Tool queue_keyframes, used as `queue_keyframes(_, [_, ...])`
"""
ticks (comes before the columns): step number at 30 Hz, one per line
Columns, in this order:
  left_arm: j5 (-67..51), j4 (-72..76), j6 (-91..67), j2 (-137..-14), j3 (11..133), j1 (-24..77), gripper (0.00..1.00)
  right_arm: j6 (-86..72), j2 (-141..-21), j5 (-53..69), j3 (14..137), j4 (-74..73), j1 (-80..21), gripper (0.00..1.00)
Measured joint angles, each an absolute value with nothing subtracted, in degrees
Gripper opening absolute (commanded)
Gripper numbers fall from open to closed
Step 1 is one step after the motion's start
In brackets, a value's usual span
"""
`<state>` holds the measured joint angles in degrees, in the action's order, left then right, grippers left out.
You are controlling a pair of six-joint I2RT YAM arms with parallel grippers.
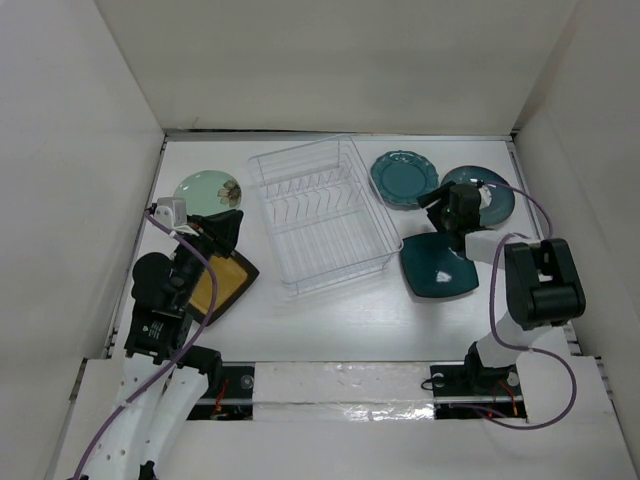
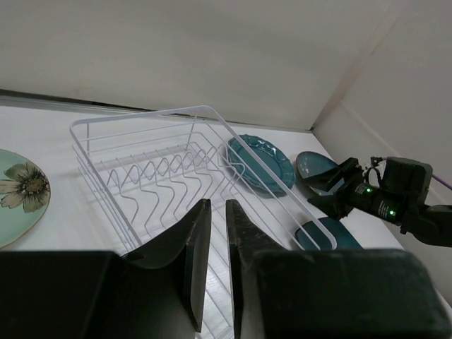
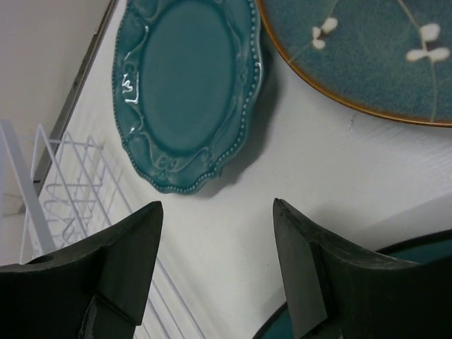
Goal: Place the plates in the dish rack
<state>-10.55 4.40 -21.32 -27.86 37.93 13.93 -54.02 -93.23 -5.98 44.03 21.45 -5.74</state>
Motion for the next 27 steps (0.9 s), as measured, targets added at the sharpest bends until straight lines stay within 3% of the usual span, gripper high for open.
queue_keyframes(18, [-10.5,4.4,-21.5,-28.03,37.93,13.93,0.16,-69.97,-112.14,-6.26,56.23,25.93,-6.46,0.53])
queue_keyframes(22, [-10.48,4.4,-21.5,-28.08,37.93,13.93,0.16,-71.96,-114.19,-5.67,57.67,26.0,-6.46,0.39])
queue_keyframes(24, [-10.48,4.4,-21.5,-28.08,37.93,13.93,0.16,-73.65,-116.31,-4.47,58.57,27.68,-6.48,0.24])
queue_keyframes(27, [-10.48,4.36,-21.47,-28.12,37.93,13.93,0.16,-77.47,-118.8,-4.08,58.78,31.77,-6.94,0.16])
